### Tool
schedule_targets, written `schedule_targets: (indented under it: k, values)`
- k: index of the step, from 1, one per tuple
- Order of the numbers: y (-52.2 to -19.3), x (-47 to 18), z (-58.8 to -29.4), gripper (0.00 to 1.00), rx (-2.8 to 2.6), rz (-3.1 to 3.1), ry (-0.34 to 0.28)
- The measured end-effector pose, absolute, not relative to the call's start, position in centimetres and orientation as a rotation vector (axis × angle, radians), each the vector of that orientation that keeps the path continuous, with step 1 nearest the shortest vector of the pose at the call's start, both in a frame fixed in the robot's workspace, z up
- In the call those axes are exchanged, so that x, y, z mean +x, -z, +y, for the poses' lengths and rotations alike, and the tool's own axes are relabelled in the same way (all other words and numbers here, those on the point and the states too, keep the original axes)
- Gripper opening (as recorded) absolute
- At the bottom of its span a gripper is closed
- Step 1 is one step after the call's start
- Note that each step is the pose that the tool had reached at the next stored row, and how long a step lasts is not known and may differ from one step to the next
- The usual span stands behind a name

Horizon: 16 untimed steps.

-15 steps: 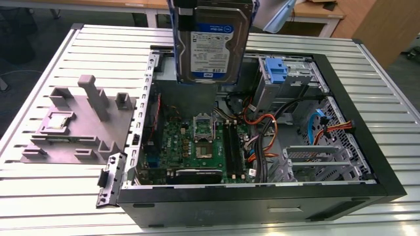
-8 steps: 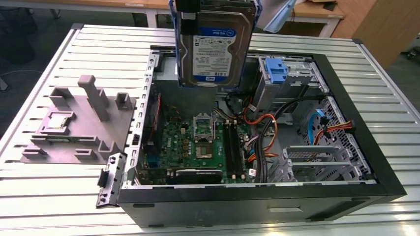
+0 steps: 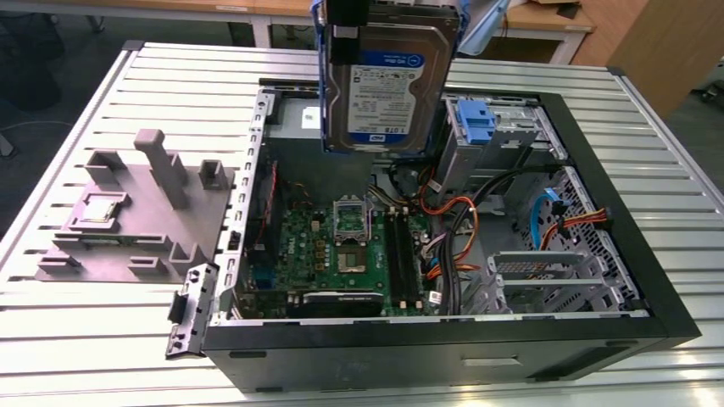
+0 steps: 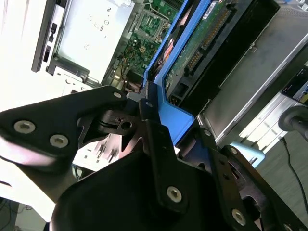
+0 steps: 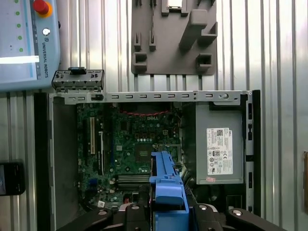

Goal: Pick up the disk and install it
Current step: 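Pick up the disk, then insert the disk into the insertion slot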

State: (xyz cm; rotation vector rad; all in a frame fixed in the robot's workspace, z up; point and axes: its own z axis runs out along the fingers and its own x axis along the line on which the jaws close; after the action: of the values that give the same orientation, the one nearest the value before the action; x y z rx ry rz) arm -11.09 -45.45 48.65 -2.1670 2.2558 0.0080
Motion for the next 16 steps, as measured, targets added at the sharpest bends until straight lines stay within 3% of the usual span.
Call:
schedule_targets:
  k: [16]
  values:
    - [-48.4,-9.6,-45.8,0.37,-2.166,2.257,-0.008]
